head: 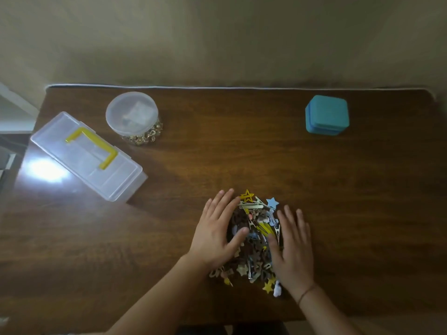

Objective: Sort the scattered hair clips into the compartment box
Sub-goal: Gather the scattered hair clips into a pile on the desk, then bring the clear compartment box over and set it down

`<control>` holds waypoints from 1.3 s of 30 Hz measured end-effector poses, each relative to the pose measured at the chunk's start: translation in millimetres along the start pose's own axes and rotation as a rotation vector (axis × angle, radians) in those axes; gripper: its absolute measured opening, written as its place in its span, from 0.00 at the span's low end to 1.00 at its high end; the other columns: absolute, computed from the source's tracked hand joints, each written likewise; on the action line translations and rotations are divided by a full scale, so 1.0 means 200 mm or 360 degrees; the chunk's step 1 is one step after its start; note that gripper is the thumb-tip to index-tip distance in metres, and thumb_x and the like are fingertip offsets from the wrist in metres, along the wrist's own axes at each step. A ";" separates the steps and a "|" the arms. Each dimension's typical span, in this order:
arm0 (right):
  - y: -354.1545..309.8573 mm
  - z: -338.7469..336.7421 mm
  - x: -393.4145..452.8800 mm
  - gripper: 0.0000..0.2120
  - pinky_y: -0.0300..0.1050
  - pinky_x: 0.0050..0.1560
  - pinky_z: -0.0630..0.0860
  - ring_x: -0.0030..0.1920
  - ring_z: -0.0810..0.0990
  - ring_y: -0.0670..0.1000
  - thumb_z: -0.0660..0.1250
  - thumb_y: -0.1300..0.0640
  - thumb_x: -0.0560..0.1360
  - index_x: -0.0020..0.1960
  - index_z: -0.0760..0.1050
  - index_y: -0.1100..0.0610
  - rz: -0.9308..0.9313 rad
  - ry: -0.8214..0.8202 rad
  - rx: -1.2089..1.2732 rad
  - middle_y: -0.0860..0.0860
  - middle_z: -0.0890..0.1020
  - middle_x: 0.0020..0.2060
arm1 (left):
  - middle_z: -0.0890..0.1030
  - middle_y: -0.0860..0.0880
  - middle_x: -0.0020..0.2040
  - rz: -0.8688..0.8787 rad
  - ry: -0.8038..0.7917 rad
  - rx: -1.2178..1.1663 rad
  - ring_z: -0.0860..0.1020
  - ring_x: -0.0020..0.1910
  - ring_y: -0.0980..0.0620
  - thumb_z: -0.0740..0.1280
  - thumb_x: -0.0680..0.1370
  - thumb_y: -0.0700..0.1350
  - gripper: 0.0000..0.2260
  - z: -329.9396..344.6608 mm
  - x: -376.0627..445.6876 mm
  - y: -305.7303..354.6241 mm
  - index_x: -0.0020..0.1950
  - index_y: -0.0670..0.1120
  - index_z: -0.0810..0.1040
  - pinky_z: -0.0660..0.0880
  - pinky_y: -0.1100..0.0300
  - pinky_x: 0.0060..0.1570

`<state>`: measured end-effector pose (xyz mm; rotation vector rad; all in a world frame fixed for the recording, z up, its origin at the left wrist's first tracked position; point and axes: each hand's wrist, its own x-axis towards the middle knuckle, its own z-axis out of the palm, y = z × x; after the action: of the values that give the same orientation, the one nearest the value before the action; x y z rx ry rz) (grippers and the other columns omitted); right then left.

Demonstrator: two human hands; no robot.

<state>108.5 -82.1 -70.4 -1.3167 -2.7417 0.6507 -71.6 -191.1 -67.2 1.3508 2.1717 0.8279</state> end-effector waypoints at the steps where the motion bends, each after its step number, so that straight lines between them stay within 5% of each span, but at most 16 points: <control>1: -0.02 0.01 0.00 0.31 0.53 0.77 0.44 0.78 0.43 0.49 0.44 0.36 0.80 0.77 0.57 0.51 -0.0011 -0.0024 -0.0015 0.47 0.54 0.78 | 0.55 0.55 0.82 -0.0015 0.0007 0.0002 0.47 0.81 0.56 0.53 0.80 0.67 0.32 0.01 -0.01 0.01 0.80 0.51 0.60 0.50 0.44 0.79; 12: -0.08 -0.10 0.22 0.32 0.50 0.76 0.52 0.78 0.46 0.45 0.49 0.36 0.79 0.77 0.59 0.52 -0.0325 -0.0109 0.0337 0.46 0.56 0.78 | 0.61 0.56 0.80 -0.0052 0.0068 0.0012 0.49 0.81 0.57 0.51 0.80 0.68 0.31 -0.02 0.08 0.05 0.79 0.53 0.61 0.48 0.47 0.79; 16: -0.11 -0.13 0.39 0.35 0.51 0.77 0.49 0.77 0.42 0.42 0.46 0.32 0.77 0.78 0.55 0.50 -0.0616 -0.0406 0.0180 0.43 0.53 0.78 | 0.66 0.54 0.78 0.0013 -0.0074 0.0049 0.50 0.81 0.57 0.49 0.80 0.68 0.33 -0.05 0.15 0.05 0.80 0.51 0.60 0.49 0.44 0.79; 24: -0.11 -0.12 0.31 0.35 0.53 0.77 0.49 0.77 0.41 0.42 0.45 0.31 0.78 0.77 0.57 0.50 -0.0774 -0.0457 0.0027 0.42 0.54 0.77 | 0.61 0.56 0.80 0.0048 -0.0098 0.0061 0.47 0.81 0.59 0.50 0.81 0.67 0.32 -0.09 0.04 0.02 0.81 0.52 0.58 0.49 0.44 0.78; 29: -0.36 -0.15 0.41 0.31 0.49 0.75 0.51 0.77 0.46 0.43 0.48 0.34 0.79 0.75 0.63 0.49 -0.0750 -0.0297 0.0212 0.41 0.59 0.76 | 0.68 0.51 0.77 0.0014 0.0642 -0.0017 0.60 0.79 0.49 0.55 0.83 0.58 0.22 -0.38 0.04 -0.09 0.74 0.50 0.70 0.58 0.39 0.75; 33: -0.72 -0.10 0.48 0.28 0.44 0.74 0.54 0.76 0.52 0.42 0.51 0.37 0.79 0.73 0.66 0.49 -0.0783 -0.0219 0.0359 0.40 0.65 0.72 | 0.73 0.43 0.71 -0.0204 0.1315 0.0019 0.69 0.71 0.42 0.58 0.82 0.52 0.19 -0.77 0.01 -0.36 0.66 0.44 0.76 0.64 0.46 0.71; 37: -1.07 -0.01 0.49 0.27 0.43 0.75 0.55 0.75 0.58 0.45 0.57 0.40 0.77 0.73 0.65 0.50 -0.0722 -0.0391 0.0490 0.44 0.68 0.72 | 0.68 0.45 0.76 -0.0808 0.1195 -0.0008 0.64 0.75 0.44 0.55 0.80 0.58 0.25 -1.00 -0.08 -0.65 0.69 0.44 0.75 0.59 0.52 0.72; 39: -1.21 0.02 0.48 0.26 0.42 0.74 0.57 0.74 0.61 0.46 0.62 0.45 0.78 0.74 0.64 0.51 -0.0605 -0.0488 0.0591 0.46 0.68 0.72 | 0.64 0.47 0.78 -0.0846 0.1034 -0.0021 0.63 0.76 0.45 0.58 0.80 0.56 0.24 -1.01 -0.12 -0.73 0.72 0.45 0.72 0.61 0.49 0.74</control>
<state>-132.3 -145.0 3.1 -0.6426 -2.7787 1.3249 -285.0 -313.4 -22.3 0.4535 2.8055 1.1523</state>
